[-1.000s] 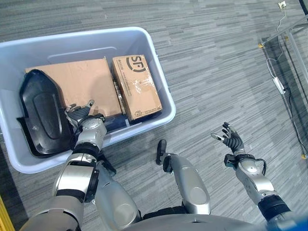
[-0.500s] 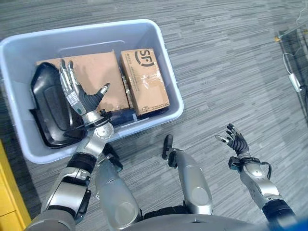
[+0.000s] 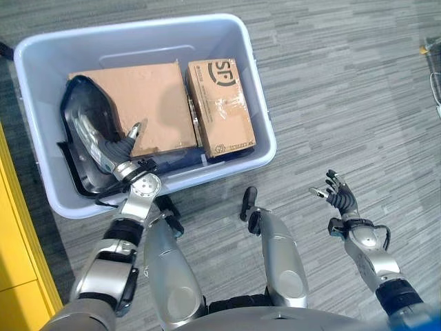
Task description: Move parts from the plastic box to the shelf.
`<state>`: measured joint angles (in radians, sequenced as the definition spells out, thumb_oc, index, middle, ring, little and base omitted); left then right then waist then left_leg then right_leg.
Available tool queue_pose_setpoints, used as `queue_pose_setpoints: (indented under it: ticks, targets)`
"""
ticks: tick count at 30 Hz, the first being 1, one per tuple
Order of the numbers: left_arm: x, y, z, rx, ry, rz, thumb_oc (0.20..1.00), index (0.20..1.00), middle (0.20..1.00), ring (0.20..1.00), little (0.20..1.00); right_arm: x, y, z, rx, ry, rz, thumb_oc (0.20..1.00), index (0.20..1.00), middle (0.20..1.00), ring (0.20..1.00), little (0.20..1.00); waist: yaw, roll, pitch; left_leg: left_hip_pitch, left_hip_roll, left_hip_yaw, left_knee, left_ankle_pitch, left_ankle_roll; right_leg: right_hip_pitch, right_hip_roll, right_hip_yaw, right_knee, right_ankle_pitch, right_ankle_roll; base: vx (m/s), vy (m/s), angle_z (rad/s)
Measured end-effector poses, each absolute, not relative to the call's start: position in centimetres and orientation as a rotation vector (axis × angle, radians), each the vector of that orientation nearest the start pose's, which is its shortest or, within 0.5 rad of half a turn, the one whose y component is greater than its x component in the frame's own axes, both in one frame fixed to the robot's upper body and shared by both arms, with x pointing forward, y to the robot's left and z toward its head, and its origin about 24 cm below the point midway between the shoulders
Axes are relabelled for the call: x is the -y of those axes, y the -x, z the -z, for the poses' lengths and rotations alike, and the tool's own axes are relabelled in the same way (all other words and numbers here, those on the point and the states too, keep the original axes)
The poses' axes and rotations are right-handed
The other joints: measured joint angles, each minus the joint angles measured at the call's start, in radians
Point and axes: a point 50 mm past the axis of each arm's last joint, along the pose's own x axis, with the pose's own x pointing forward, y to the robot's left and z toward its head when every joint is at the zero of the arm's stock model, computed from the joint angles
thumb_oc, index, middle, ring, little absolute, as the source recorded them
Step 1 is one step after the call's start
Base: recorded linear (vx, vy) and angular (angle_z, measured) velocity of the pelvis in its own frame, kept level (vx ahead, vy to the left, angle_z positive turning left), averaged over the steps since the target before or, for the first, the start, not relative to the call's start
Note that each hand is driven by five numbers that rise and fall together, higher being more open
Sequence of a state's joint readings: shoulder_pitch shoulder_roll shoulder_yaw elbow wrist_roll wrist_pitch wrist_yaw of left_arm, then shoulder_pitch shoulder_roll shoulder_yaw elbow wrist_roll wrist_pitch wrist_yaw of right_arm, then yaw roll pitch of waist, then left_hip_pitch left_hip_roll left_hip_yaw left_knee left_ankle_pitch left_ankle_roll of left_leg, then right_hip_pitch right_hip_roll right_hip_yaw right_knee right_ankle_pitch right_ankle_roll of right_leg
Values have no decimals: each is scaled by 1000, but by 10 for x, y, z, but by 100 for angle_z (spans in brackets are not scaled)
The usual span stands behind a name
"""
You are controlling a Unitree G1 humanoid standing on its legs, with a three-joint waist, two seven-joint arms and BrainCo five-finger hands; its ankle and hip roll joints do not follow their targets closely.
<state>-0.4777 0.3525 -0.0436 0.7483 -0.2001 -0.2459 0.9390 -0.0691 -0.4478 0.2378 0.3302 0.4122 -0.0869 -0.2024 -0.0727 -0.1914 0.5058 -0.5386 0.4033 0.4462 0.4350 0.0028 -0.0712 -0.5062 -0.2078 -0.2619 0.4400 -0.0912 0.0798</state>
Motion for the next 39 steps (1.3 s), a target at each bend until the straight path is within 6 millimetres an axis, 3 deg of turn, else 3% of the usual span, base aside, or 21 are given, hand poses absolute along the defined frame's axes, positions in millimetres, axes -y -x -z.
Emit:
queue_pose_setpoints:
  ticks: [3, 9, 13, 16, 20, 23, 26, 30, 35, 39]
  targets:
    - [-254, -318, -45, -49, -50, -960, 1000, 1000, 1000, 1000, 1000, 217, -258, 1, -232, 102, 95, 1000, 1000, 1000, 1000, 1000, -9, -1, -1, -10, 4, -18, 7, -8, -9, 3, 10, -2, 3, -15, -2, 55, -29, 7]
    - [-273, -335, -74, -43, 248, -1056, 1000, 1000, 1000, 1000, 1000, 216, -258, 2, -248, 99, 90, 1000, 1000, 1000, 1000, 1000, -32, -3, -2, -11, 18, -18, 5, -3, -14, 0, 23, -4, -1, -13, -6, 10, -4, -3]
    - [-280, -350, -99, -11, 265, -1072, 1000, 1000, 1000, 1000, 1000, 213, -262, 0, -250, 86, 81, 1000, 1000, 1000, 1000, 1000, -37, -4, -2, -39, 39, -30, 13, -1, -17, -15, 33, -11, -1, -15, -2, 24, -65, 0]
    - [-286, -355, -110, 13, 140, -1030, 1000, 1000, 1000, 1000, 1000, 212, -263, -1, -245, 80, 81, 1000, 1000, 1000, 1000, 1000, -48, -5, -2, -59, 50, -43, 22, -1, -18, -22, 39, -15, -3, -16, -3, 5, -12, 1]
    - [-276, -362, -117, 51, -257, -878, 1000, 1000, 1000, 1000, 1000, 211, -264, -4, -239, 78, 73, 1000, 1000, 1000, 1000, 1000, -56, -5, -2, -79, 44, -37, 28, -2, -16, -44, 44, -11, -7, -8, -5, -13, 18, -2]
    - [-252, -370, -120, 112, -607, -646, 1000, 1000, 1000, 1000, 1000, 209, -264, -7, -229, 75, 59, 1000, 1000, 1000, 1000, 1000, -80, -4, -3, -68, 32, -16, 22, -2, -4, -42, 35, -7, -21, 9, -8, -35, 75, -4]
    - [-221, -377, -120, 154, -771, -391, 1000, 1000, 1000, 1000, 1000, 207, -264, -8, -228, 73, 40, 1000, 1000, 1000, 1000, 1000, -101, -4, -3, -66, 23, -11, 22, -7, 3, -33, 28, -7, -35, 19, -2, -22, 64, 2]
    - [-186, -374, -100, 154, -800, -255, 1000, 1000, 1000, 1000, 1000, 203, -266, -14, -199, 67, 15, 1000, 1000, 1000, 1000, 1000, -105, -5, -3, -39, 17, 14, 20, -15, 6, -25, 21, 6, -41, 25, -1, -18, 41, -9]
    - [-169, -361, -79, 169, -850, -174, 1000, 1000, 1000, 1000, 1000, 206, -264, -10, -214, 87, 23, 1000, 1000, 1000, 1000, 1000, -101, -5, -3, -27, 12, 15, 6, -11, 6, -13, 20, 5, -56, 29, 1, -6, -8, 0]
    - [-171, -360, -82, 213, -848, -283, 1000, 1000, 1000, 1000, 1000, 205, -265, -14, -172, 111, 15, 1000, 1000, 1000, 1000, 1000, -106, -5, -3, -26, 16, 16, 1, -7, 5, -14, 25, 5, -55, 30, 1, 7, -18, -2]
